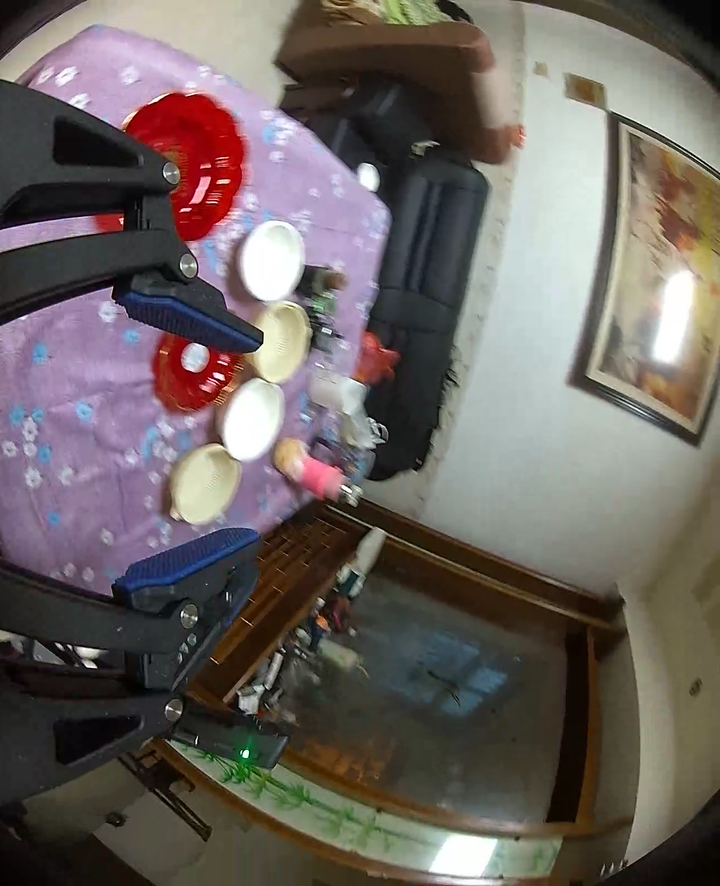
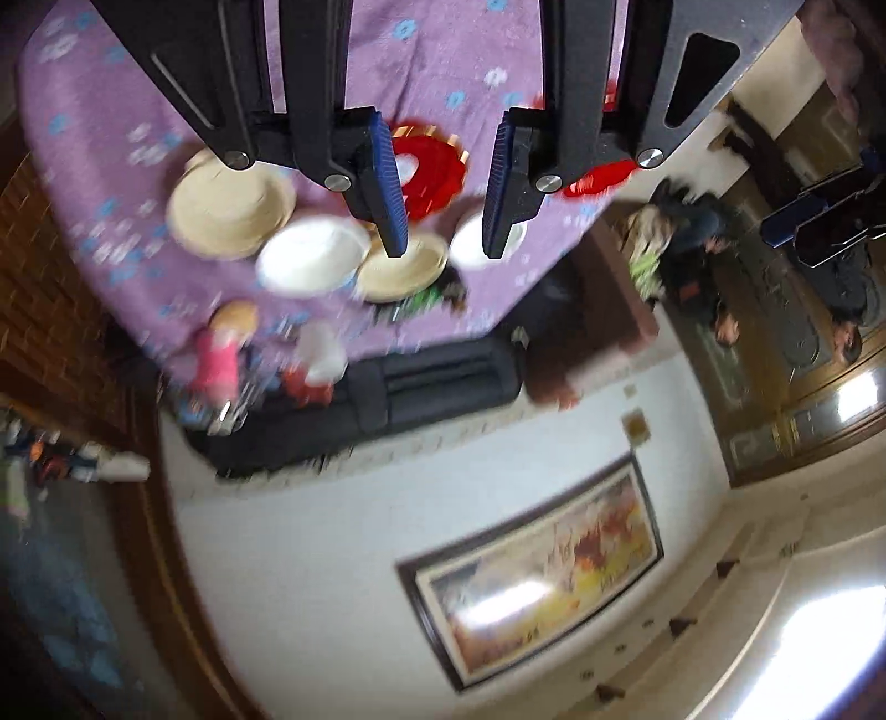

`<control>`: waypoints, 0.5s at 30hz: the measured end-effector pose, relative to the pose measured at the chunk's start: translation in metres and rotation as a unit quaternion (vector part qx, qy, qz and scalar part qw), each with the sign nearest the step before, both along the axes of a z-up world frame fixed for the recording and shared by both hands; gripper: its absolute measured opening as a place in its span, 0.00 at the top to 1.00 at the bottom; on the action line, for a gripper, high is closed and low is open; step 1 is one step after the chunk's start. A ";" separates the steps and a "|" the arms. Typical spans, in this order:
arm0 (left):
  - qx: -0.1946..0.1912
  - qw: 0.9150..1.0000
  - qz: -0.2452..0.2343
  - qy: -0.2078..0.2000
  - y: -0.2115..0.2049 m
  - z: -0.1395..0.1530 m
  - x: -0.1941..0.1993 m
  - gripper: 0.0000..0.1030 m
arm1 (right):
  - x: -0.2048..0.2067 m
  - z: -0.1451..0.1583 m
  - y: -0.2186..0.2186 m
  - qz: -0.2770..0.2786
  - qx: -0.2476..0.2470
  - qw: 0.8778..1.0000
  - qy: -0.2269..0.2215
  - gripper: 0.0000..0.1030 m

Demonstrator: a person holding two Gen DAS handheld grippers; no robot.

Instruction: Organize plates and bowls

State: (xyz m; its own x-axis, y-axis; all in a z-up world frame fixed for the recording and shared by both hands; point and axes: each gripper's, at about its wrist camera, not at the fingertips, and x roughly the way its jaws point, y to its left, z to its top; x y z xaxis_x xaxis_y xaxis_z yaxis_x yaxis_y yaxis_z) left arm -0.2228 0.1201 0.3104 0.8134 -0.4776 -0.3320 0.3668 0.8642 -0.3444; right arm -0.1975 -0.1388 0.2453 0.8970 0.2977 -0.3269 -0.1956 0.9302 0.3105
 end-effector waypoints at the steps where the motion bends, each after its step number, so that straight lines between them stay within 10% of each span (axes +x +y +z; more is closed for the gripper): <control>1: 0.002 1.000 0.000 -0.010 0.002 0.016 -0.003 0.37 | -0.007 0.015 -0.006 -0.009 -0.007 1.000 -0.012 0.70; 8: 0.037 0.994 0.066 -0.078 0.041 0.137 -0.014 0.30 | -0.037 0.156 -0.049 -0.076 -0.041 0.994 -0.074 0.70; 15: 0.113 0.960 0.219 -0.131 0.104 0.221 -0.017 0.14 | -0.038 0.319 -0.091 -0.220 -0.097 0.966 -0.095 0.59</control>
